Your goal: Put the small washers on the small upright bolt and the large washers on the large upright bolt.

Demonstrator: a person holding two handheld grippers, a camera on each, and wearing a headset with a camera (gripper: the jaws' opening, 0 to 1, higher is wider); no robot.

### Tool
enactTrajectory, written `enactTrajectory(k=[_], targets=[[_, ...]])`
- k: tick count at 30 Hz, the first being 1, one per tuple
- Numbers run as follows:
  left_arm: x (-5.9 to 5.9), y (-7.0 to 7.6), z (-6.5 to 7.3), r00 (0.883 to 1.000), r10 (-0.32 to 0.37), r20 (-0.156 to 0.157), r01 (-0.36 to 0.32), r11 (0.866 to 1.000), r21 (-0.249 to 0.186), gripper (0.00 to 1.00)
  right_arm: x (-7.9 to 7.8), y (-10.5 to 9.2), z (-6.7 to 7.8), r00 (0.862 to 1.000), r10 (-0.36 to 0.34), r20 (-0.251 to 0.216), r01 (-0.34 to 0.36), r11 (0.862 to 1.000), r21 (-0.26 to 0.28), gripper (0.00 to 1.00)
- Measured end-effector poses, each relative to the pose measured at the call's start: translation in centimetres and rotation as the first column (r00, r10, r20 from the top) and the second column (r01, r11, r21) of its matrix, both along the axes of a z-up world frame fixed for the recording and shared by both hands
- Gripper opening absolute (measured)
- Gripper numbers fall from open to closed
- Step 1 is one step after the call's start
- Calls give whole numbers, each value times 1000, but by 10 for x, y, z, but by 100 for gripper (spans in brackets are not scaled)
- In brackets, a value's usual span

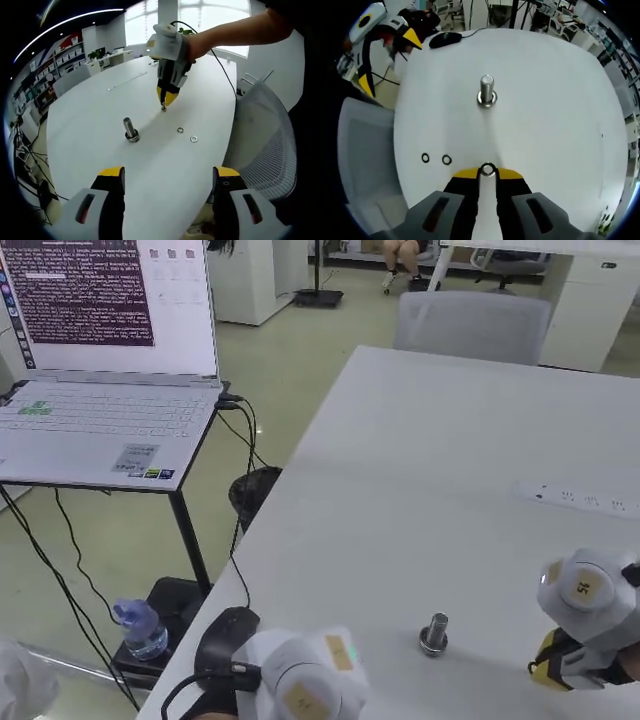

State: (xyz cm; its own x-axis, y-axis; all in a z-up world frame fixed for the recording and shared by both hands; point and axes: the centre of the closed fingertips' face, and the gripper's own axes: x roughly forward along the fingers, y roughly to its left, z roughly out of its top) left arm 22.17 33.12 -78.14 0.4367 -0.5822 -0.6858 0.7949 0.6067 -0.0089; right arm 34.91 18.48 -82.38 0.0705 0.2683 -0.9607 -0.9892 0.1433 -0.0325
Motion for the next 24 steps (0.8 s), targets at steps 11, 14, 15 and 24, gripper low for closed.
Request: enactTrajectory(k=[11,14,15,24], targets=[[2,2,3,1000,-2,6,2,1000,2,72,13,-9,20,1000,-9,23,9,1000,-4,12],[3,1,3,1000,-3,7,3,1000,2,72,17,-13,21,1000,-13,26,14,1000,-13,12],[3,1,3,1000,-3,6,3,1000,1,72,18,-14,21,999,-16,28,16,1000,-14,12],[4,1,5,1000,-4,13,4,1000,-6,73,19,-21,14,1000,-19,23,20,999,-36,12]])
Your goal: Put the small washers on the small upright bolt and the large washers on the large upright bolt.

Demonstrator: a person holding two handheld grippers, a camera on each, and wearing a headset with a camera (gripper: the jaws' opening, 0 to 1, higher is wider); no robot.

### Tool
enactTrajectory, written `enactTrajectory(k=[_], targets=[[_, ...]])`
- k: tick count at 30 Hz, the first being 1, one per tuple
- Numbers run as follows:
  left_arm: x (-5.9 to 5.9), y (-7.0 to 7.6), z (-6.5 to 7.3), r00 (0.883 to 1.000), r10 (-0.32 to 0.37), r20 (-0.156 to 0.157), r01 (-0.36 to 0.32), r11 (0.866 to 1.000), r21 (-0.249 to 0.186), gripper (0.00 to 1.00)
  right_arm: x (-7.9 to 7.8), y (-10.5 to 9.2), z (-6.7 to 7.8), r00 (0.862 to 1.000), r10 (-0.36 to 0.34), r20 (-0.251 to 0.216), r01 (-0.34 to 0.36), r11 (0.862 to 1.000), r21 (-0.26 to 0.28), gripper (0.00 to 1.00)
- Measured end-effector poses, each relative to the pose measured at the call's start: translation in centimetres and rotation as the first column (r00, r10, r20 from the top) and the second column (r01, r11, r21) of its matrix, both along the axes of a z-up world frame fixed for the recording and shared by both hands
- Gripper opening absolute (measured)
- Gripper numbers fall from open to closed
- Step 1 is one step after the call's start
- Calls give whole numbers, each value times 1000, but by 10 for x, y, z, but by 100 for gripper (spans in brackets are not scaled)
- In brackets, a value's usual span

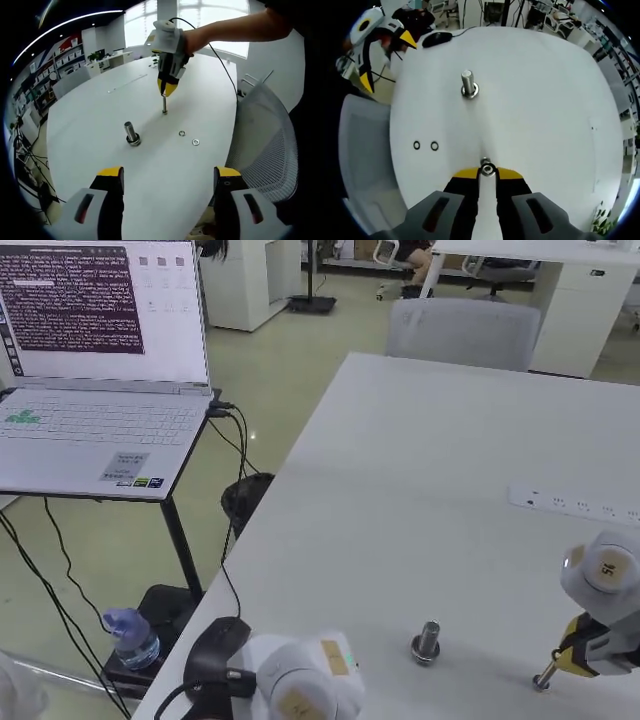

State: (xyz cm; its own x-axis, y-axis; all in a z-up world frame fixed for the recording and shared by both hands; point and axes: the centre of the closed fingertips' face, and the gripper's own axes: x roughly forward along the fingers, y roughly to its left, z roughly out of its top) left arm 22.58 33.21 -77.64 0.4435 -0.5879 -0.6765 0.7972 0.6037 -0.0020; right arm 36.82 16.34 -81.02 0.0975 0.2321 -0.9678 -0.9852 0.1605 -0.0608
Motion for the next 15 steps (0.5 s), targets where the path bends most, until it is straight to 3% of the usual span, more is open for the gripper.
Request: enactTrajectory(k=[15], targets=[[2,4,-4,1000,5,-9,-5,1000,8,78,1,-1,-11,1000,-4,-18,4,1000,-8,12]])
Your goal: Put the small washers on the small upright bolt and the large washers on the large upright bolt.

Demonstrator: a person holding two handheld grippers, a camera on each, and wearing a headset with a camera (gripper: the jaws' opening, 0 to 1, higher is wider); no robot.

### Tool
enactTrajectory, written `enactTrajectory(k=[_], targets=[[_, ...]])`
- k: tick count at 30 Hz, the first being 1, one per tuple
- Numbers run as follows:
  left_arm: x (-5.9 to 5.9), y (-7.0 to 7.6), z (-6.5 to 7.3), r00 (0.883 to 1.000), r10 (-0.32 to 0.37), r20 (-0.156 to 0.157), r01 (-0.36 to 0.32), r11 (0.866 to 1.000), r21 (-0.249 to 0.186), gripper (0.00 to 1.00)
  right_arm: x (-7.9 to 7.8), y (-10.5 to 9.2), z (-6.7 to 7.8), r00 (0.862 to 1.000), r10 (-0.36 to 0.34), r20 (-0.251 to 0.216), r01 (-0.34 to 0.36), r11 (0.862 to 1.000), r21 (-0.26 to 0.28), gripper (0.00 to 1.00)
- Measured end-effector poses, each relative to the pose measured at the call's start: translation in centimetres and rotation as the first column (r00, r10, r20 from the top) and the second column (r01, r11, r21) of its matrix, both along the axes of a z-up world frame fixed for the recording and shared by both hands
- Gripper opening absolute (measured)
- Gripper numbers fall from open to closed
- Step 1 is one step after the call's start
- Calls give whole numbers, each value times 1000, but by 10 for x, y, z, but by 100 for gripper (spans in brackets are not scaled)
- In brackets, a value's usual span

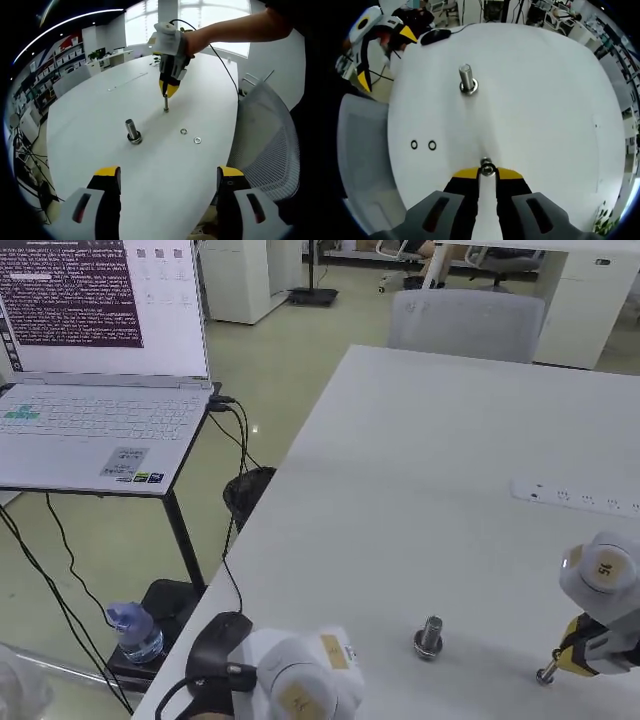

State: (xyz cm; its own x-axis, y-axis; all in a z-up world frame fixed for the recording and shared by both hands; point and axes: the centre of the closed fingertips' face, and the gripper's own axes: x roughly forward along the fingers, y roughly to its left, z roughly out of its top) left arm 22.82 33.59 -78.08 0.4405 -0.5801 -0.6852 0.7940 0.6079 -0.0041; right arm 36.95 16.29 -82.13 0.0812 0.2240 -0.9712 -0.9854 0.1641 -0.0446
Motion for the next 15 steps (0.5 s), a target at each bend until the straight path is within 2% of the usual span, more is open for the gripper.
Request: enactTrajectory(k=[15], targets=[[5,0,-1,1000,8,1,-8,1000,1,77,0,0,-20,1000,16,-20,-17,1000,-18,12]])
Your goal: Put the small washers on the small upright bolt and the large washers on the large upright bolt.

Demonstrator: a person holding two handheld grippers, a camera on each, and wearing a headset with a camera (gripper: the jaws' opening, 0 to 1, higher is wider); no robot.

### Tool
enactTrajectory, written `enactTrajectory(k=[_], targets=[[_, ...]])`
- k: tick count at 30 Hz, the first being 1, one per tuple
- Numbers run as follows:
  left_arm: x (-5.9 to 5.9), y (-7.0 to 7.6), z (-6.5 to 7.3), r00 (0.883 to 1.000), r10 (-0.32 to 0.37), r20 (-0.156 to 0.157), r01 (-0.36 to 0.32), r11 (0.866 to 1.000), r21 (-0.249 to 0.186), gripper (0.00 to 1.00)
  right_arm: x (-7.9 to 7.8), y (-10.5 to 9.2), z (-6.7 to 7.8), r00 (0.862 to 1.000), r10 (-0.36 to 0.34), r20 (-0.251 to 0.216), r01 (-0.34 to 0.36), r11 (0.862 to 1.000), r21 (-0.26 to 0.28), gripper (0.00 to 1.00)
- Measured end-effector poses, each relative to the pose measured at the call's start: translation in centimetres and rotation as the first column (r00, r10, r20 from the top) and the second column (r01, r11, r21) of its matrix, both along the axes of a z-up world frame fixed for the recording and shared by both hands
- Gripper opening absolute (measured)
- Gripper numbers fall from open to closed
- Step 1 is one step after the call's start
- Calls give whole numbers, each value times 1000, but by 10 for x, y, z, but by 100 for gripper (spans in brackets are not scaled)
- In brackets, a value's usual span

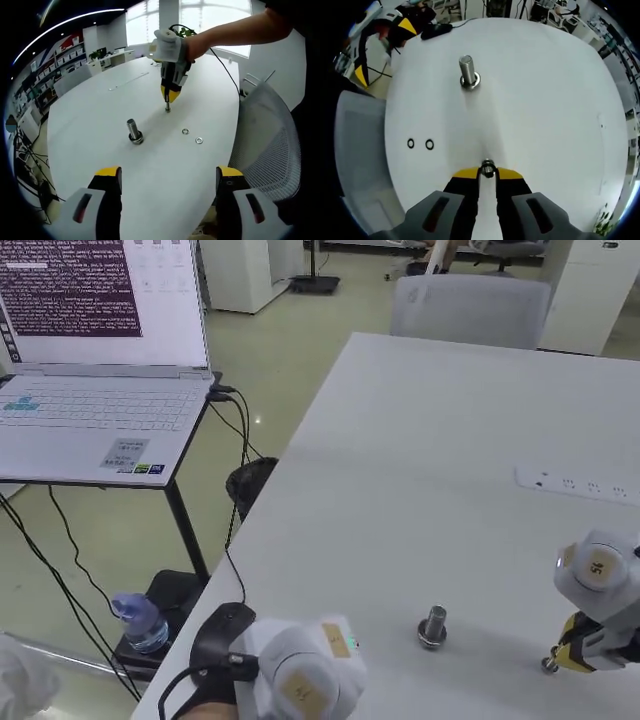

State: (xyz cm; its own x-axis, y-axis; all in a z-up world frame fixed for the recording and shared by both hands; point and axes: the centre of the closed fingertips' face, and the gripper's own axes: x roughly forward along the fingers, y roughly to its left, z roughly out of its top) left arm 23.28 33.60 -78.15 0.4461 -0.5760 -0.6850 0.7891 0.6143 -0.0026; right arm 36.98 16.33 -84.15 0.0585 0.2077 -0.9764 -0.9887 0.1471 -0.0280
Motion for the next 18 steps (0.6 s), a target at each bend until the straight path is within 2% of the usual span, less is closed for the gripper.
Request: enactTrajectory(k=[8,10,18], targets=[[3,-3,1,1000,-2,3,2,1000,-16,78,-1,-2,-13,1000,10,-12,-10,1000,-14,12],[3,-1,-1,1000,-6,4,6,1000,-3,78,0,-2,-17,1000,12,-12,-12,1000,-18,13],[2,1,-4,1000,-5,-7,5,1000,3,77,0,-1,-23,1000,18,-15,-18,1000,-24,13]])
